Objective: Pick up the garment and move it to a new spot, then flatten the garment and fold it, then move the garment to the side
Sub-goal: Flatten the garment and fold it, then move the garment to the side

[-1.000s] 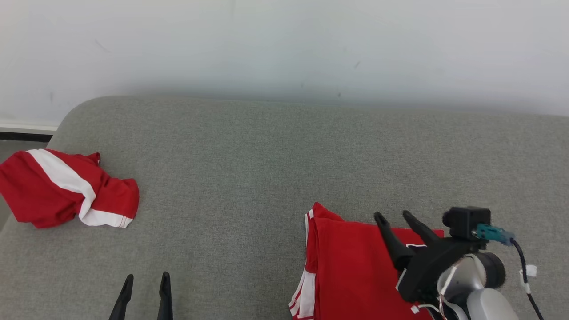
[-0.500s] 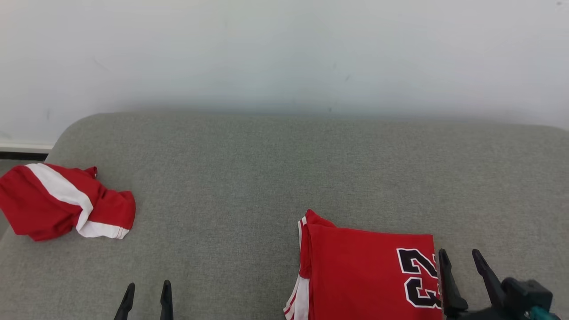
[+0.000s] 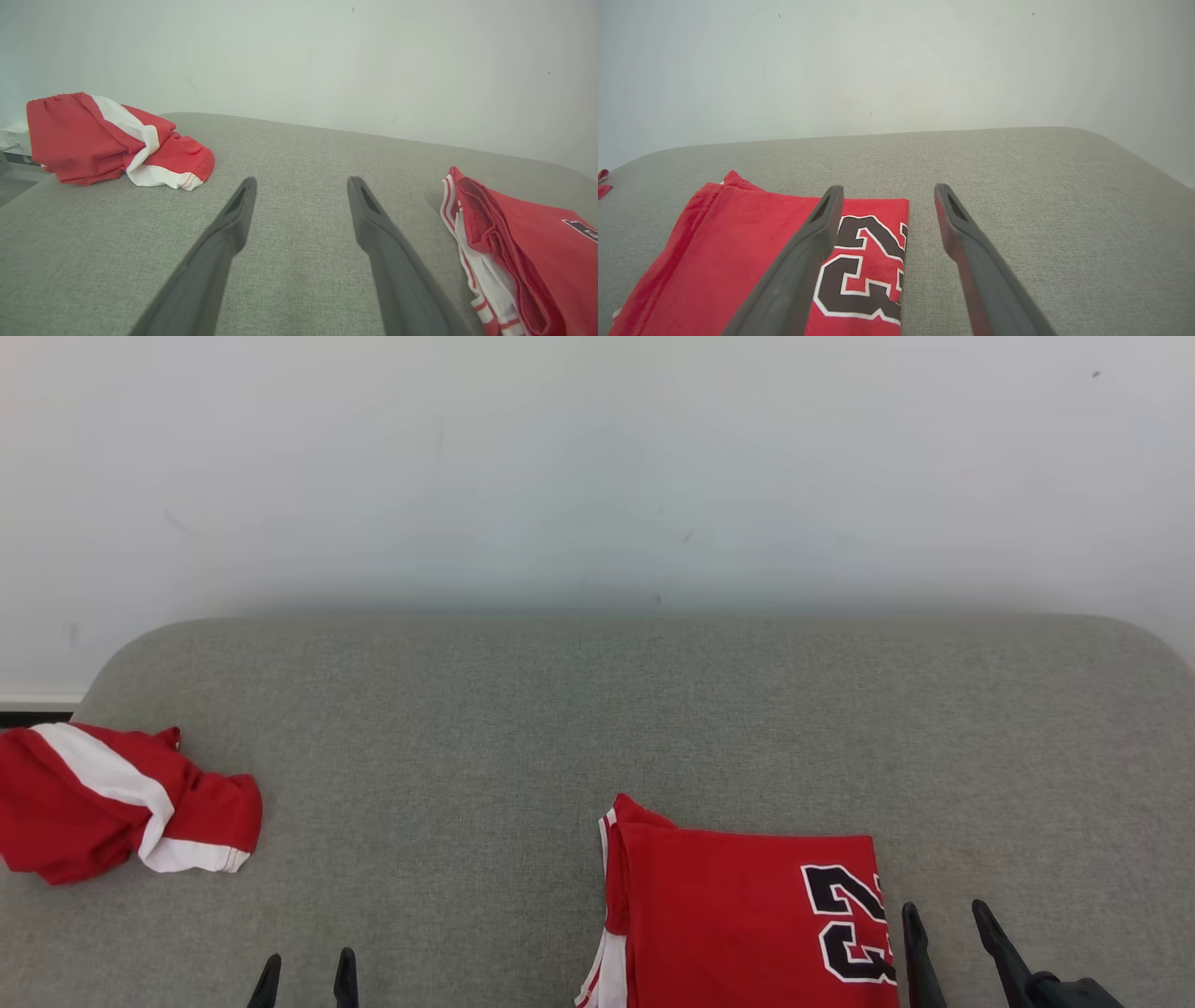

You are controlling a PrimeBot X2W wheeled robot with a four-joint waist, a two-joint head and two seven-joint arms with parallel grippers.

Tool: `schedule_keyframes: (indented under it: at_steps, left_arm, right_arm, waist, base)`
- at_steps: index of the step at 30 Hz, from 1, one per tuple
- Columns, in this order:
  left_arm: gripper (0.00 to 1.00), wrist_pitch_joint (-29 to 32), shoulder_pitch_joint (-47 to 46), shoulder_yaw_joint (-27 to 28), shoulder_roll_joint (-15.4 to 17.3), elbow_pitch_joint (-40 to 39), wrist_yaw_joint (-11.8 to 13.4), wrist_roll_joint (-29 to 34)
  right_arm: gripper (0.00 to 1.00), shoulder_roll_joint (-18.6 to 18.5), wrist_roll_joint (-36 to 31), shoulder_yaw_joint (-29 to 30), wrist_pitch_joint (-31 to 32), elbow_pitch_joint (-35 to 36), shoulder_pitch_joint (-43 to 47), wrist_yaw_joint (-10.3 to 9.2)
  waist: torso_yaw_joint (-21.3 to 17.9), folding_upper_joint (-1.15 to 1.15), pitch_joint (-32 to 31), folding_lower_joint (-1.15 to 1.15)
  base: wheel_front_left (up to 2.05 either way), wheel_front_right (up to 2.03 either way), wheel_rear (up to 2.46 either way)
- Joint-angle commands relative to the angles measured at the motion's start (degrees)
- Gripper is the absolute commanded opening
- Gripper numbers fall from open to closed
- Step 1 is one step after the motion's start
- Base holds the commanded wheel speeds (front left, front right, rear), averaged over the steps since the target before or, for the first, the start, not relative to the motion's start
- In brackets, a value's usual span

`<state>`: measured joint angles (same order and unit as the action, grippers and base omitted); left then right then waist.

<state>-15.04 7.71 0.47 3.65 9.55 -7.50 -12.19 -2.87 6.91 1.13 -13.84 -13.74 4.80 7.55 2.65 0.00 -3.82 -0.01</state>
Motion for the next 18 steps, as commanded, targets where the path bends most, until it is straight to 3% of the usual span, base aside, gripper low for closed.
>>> schedule_keyframes:
  at_steps: [1, 18]
  left_arm:
    - [1.00, -0.18, -0.45, 0.05, 0.40, 0.34, 0.05, 0.51]
    - [1.00, -0.18, 0.42, 1.29, 0.27, 0.76, 0.05, 1.52]
  right_arm:
    - [1.00, -0.03, -0.28, 0.09, -0.43, -0.27, 0.45, -0.14]
    - [1.00, -0.03, 0.47, 1.22, -1.24, -2.70, 0.31, -0.14]
  waist:
    - [-0.46, 0.00, -0.48, 0.01]
    - [-3.07, 0.00, -1.30, 0.01]
  base:
    - [0.00, 0.00, 0.00]
    - [0.00, 0.00, 0.00]
